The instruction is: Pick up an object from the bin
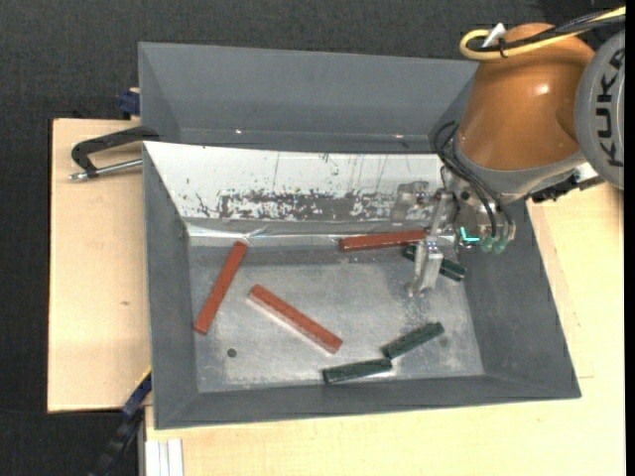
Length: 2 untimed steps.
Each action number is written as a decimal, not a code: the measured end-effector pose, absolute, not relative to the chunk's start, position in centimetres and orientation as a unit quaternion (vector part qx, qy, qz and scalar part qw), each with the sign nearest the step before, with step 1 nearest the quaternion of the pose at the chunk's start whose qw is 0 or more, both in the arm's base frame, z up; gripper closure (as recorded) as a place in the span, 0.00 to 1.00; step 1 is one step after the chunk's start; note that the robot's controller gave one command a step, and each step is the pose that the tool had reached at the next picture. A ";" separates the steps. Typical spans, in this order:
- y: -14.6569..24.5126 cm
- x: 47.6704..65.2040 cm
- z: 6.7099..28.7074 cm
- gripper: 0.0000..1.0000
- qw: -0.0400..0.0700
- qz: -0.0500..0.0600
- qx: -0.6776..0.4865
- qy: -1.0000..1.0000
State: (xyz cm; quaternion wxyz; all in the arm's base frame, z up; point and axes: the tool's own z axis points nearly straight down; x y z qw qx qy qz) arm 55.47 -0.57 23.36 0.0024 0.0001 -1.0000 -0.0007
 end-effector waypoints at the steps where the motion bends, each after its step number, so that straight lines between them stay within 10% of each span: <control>1: -0.6 55.6 23.8 0.00 -0.002 -0.001 0.000 -1.000; 2: -1.2 53.9 22.1 0.00 -0.006 0.000 0.057 -0.998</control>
Offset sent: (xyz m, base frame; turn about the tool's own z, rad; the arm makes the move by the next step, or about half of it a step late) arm -0.0643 -0.0292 -0.0623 -0.3586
